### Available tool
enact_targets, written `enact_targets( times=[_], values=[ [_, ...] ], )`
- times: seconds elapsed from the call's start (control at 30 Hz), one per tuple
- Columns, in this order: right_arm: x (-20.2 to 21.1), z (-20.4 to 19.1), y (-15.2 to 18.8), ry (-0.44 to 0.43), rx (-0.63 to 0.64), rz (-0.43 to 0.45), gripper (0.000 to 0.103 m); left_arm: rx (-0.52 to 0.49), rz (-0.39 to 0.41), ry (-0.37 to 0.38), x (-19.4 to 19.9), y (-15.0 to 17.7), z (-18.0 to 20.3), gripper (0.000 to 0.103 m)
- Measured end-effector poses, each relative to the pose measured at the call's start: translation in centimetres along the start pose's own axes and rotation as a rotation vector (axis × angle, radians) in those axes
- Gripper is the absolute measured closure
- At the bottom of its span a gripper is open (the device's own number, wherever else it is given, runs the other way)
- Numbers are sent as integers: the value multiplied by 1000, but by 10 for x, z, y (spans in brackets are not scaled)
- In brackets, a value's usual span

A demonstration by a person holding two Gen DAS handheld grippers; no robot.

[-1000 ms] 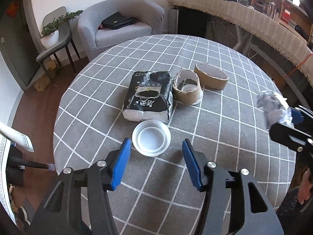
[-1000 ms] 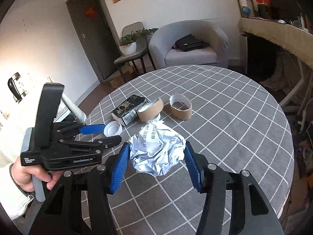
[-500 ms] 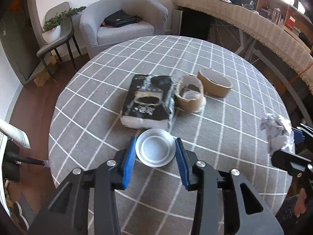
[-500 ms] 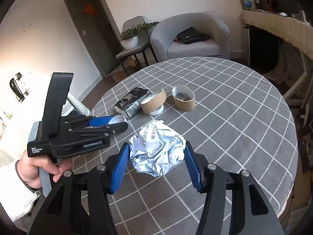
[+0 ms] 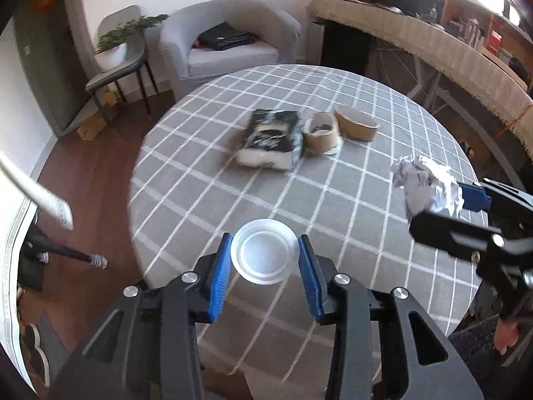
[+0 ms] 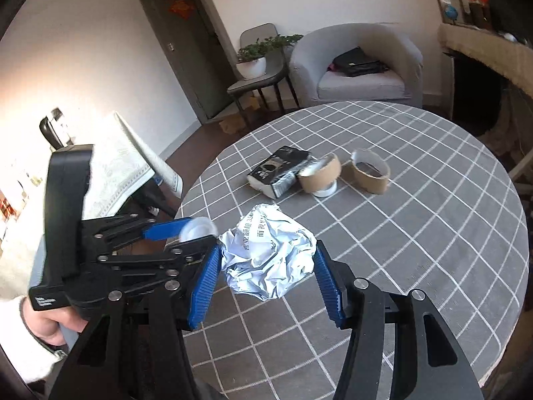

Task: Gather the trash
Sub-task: 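Carry the white lid with the left gripper while the right carries the foil to the bin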

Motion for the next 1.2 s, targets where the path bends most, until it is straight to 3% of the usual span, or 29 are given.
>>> enact_targets(
  times=[0.27,0.7,1.2],
  values=[
    [-40,-36,-7,-57,-5,-38,46,112,-3,-9,4,24,-65,61],
    [-136,-128,-10,-162,103,-137,46,237,-100,-70,-27,89,-175,61],
    [-217,-178,26,-163,178,-296,46,280,-236,-36,-66,167,-221,61]
  ],
)
Point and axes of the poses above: each gripper's, at about its wrist camera, not at the fingertips, and x roughly against the way its jaws point, z to its right, y to its underside, the point moved 10 cm from there along -x, roughly the way its jaws point, and after that the axes turned 12 degrees about -y, right-handed, at the moved point
